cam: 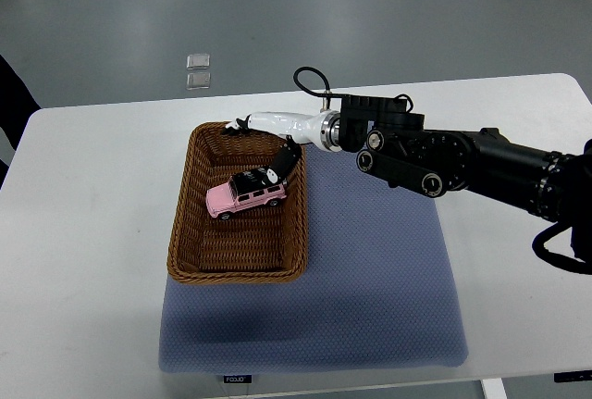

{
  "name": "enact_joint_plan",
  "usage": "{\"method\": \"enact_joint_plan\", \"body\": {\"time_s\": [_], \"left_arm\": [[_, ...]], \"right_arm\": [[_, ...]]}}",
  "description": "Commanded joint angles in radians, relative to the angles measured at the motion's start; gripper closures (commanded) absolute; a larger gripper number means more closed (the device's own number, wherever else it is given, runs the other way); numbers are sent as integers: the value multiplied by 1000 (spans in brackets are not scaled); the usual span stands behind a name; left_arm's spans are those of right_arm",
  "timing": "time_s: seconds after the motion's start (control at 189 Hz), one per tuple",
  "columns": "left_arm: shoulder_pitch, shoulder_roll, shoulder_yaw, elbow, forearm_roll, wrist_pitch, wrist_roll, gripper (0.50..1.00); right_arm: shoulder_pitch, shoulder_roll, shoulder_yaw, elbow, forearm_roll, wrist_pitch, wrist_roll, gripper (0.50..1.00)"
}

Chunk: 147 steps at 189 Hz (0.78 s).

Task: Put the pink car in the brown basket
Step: 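Lower the pink car into the basket and release it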

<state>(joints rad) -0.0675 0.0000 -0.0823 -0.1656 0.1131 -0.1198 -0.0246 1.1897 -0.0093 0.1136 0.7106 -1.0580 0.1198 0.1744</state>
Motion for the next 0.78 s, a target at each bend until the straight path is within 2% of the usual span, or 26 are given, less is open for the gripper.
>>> {"method": "enact_joint_plan", "body": {"time_s": [0.0, 0.143, 0.275, 0.349, 0.587, 0.683, 0.772], "left_arm": [[0, 0, -1, 0, 0, 0, 0, 500], [0, 0, 1, 0, 0, 0, 0, 500], [0, 0, 3, 0, 0, 0, 0, 500], [0, 0, 3, -2, 0, -1, 0, 500], [0, 0, 4, 0, 0, 0, 0, 500], [0, 0, 4, 0, 0, -1, 0, 500], [0, 0, 4, 0, 0, 0, 0, 500]], "right_arm": [[-18, -50, 195, 4, 64, 7, 2, 587], [-151, -106, 439, 13, 248, 12, 10, 587], [-300, -103, 688, 15, 455, 15, 71, 587], [-372, -94, 779, 15, 558, 29, 85, 587], [-518, -104, 860, 12, 829, 142, 86, 587], [-562, -118, 876, 12, 869, 190, 86, 587], [-573, -126, 883, 4, 872, 201, 86, 587]]}}
